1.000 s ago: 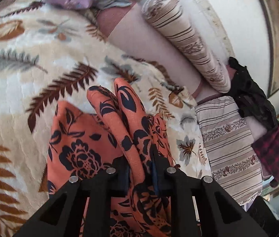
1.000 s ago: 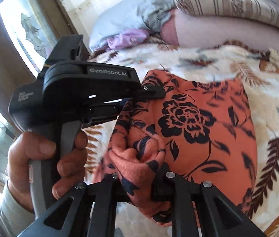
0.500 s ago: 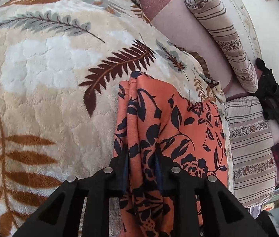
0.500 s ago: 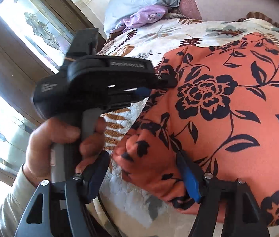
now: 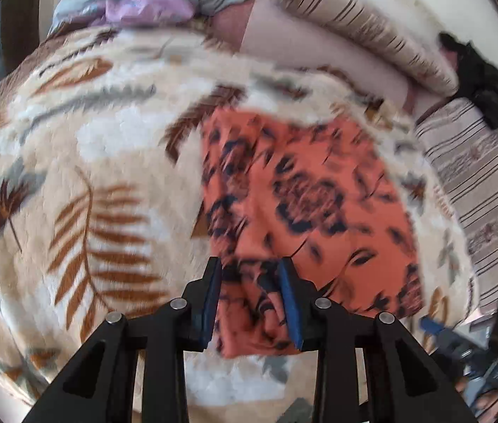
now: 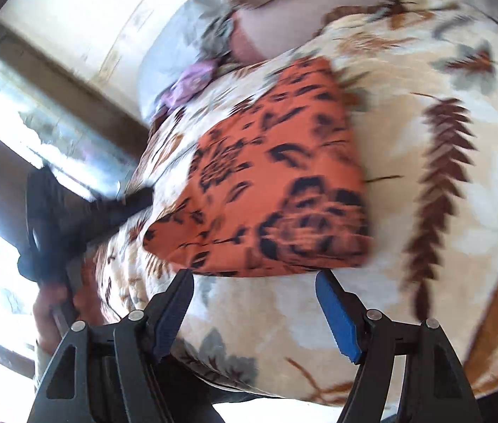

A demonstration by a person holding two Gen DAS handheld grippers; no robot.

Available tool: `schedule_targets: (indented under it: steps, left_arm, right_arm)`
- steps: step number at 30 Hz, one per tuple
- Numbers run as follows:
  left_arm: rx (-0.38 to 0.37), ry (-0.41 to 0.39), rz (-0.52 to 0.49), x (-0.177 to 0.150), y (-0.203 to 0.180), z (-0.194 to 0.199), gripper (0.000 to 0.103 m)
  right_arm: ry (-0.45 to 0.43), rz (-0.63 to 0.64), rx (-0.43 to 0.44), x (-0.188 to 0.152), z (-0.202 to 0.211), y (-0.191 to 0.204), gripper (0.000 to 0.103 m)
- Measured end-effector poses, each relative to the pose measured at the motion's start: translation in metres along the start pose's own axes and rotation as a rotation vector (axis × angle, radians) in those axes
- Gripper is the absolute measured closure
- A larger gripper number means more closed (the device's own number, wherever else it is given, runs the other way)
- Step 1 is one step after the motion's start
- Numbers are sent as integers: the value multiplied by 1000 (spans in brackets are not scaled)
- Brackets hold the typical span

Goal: Fold small clothes

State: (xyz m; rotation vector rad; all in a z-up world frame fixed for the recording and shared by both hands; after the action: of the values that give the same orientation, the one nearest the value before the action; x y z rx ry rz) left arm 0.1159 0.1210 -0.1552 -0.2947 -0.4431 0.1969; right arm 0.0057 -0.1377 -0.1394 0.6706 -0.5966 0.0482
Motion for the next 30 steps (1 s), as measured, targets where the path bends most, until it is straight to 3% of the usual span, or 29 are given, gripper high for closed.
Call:
schedule_targets:
  steps: [1, 3, 6, 8, 10, 12, 15, 19, 20, 21, 24, 26, 28, 29, 30]
  left_arm:
    - [33, 31, 40, -7, 13, -10, 64]
    - [-1, 1, 102, -9, 23, 1, 62]
    - [42, -84, 70, -1, 9, 32, 65]
    - [13, -144, 30, 6, -11, 50, 62]
    - [-40, -192, 3, 13, -32, 59, 44]
    - [-66, -244, -24, 21, -51, 54, 38]
    - [-13, -239, -47, 26, -59, 27, 38]
    - [100, -120, 8, 12, -32, -29, 38]
    - [69, -137, 24, 7, -26, -33, 37]
    - [53, -161, 11, 5, -24, -32, 37]
    - [53, -167, -16, 5, -26, -29, 37]
    - [33, -163, 0, 6, -24, -32, 37]
    - [21, -157, 13, 8, -24, -32, 36]
    - [22, -156, 13, 8, -25, -32, 36]
    - [20, -156, 13, 8, -24, -32, 36]
  right_arm:
    - [-11, -24, 1, 2, 6, -10, 28]
    - [-32, -64, 2, 5, 21, -27, 28]
    - [-46, -100, -5, 11, 35, -49, 24]
    - [-41, -119, -4, 17, 38, -61, 24]
    - [-34, -151, 30, 28, 31, -71, 24]
    - [-21, -186, 81, 42, 21, -76, 24]
    - [13, -226, 150, 66, -7, -76, 24]
    - [133, -283, 188, 73, -66, -80, 25]
    - [194, -247, 161, 69, -82, -77, 31]
    - [211, -163, 112, 69, -88, -69, 66]
    - [196, 180, -138, 70, -77, -25, 72]
    - [188, 290, -215, 66, -71, -9, 72]
    - [222, 200, -155, 63, -77, -26, 66]
    - [227, 104, -103, 65, -76, -40, 59]
    - [212, 20, -82, 69, -71, -51, 41]
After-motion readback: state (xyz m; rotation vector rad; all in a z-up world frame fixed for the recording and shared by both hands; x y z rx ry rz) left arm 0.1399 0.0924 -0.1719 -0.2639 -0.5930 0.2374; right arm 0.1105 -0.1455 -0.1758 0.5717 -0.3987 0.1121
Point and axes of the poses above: each gripper's, at about its wrist camera, not at the fingertips, and z roughly against the way its jaws point, y to its left, x to its top, the point moved 4 cm from there along -z, roughly the way its jaws point, and after that the axes turned 9 degrees about z, right-handed, at the moved point
